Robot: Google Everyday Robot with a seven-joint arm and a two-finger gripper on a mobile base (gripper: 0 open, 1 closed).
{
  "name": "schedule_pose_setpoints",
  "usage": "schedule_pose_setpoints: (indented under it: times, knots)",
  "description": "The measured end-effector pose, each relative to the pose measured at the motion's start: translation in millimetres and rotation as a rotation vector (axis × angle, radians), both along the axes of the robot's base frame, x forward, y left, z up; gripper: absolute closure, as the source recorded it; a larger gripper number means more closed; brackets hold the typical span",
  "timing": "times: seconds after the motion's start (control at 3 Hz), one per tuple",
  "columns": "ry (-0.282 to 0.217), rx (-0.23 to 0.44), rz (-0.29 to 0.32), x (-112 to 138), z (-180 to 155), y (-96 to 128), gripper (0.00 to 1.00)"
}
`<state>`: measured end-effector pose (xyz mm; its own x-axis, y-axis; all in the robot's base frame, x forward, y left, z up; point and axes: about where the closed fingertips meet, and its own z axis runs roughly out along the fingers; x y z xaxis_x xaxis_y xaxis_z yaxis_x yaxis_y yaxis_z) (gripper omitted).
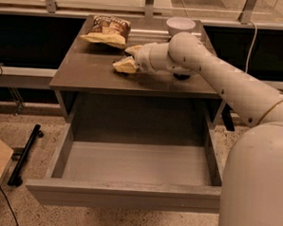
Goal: Pick rxbar chocolate from top drawer and place on counter
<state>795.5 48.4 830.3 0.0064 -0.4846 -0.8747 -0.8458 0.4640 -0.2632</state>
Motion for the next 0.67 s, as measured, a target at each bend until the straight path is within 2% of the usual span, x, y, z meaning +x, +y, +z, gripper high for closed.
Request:
schedule_pose_setpoints:
  times: [0.33, 0.67]
  knots:
    - [0.0, 0.0, 0.0, 0.0, 0.1, 0.0, 0.06]
    - [0.0, 0.0, 0.0, 0.0, 0.1, 0.0, 0.0]
